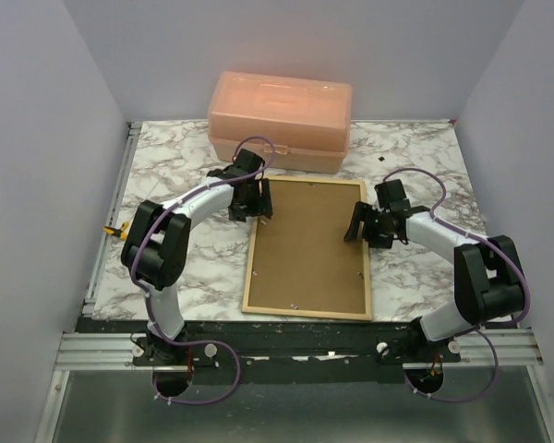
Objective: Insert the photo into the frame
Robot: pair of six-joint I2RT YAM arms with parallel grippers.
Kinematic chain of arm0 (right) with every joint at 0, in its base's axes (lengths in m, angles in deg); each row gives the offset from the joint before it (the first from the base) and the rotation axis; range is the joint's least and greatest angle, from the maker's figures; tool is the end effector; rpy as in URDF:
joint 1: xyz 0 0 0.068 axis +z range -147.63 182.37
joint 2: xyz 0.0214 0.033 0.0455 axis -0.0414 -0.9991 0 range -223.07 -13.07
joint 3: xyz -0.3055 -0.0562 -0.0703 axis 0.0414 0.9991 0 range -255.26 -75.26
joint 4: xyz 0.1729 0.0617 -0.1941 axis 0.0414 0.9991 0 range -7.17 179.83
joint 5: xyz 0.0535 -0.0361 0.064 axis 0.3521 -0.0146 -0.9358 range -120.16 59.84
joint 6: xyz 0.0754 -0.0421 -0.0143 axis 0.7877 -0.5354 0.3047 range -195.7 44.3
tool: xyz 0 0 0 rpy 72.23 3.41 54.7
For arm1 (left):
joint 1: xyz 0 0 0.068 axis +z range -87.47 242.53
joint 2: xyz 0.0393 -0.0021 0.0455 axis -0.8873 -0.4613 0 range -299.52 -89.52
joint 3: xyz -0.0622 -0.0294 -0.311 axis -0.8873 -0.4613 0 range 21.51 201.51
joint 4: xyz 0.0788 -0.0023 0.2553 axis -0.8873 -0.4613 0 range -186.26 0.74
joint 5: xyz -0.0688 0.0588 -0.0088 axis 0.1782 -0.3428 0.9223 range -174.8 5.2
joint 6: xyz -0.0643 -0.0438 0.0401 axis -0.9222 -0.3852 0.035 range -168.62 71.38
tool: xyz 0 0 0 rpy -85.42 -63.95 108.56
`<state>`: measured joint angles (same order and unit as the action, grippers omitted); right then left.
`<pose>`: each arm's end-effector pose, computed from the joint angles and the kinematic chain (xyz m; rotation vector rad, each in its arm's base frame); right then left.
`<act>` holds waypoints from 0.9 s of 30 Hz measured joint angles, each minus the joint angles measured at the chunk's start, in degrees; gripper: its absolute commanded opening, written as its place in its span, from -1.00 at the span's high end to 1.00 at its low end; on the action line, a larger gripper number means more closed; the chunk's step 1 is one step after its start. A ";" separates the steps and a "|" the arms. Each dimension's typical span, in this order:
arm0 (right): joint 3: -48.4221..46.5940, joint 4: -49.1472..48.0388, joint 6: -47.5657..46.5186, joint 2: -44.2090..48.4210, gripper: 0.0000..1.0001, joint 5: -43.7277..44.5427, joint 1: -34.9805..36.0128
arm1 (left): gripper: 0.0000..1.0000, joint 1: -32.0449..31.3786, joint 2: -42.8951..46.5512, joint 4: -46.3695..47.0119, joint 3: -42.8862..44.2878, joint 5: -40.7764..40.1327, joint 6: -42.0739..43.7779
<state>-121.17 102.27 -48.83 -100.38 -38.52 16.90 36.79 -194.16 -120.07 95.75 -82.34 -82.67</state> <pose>0.2942 0.0879 0.1714 0.2380 2.6739 0.4303 0.3755 -0.1847 0.2063 -0.1807 2.6935 -0.3958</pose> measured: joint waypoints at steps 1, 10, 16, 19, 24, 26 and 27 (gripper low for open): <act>-0.09 0.09 0.00 -0.09 -0.58 -0.02 0.00 | -0.32 -0.13 -1.07 -0.46 0.76 -0.48 0.20; -0.59 0.59 -0.24 -0.46 -0.58 -0.11 0.00 | -0.01 -1.79 -6.45 -3.48 4.02 -2.93 1.03; -0.59 0.59 -0.42 -0.46 -0.58 -0.24 0.00 | -0.03 -1.95 -7.34 -4.31 5.11 -3.30 0.98; -0.59 0.59 -0.44 -0.46 -0.58 -0.26 0.00 | 0.13 -2.05 -7.43 -4.52 5.33 -3.41 0.70; -0.59 0.59 -0.57 -0.46 -0.58 -0.31 0.00 | 0.59 -2.14 -7.78 -5.44 6.01 -4.55 0.02; -0.59 0.59 -0.59 -0.46 -0.58 -0.31 0.00 | 0.73 -1.88 -7.78 -6.05 6.23 -4.87 -0.11; -0.59 0.59 -0.61 -0.46 -0.58 -0.31 0.00 | 0.75 -1.81 -7.78 -6.19 6.38 -4.81 -0.07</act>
<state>-121.76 102.86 -49.44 -100.83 -38.82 16.90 34.98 -201.94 -126.26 102.13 -87.15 -82.73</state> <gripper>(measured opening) 0.788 0.253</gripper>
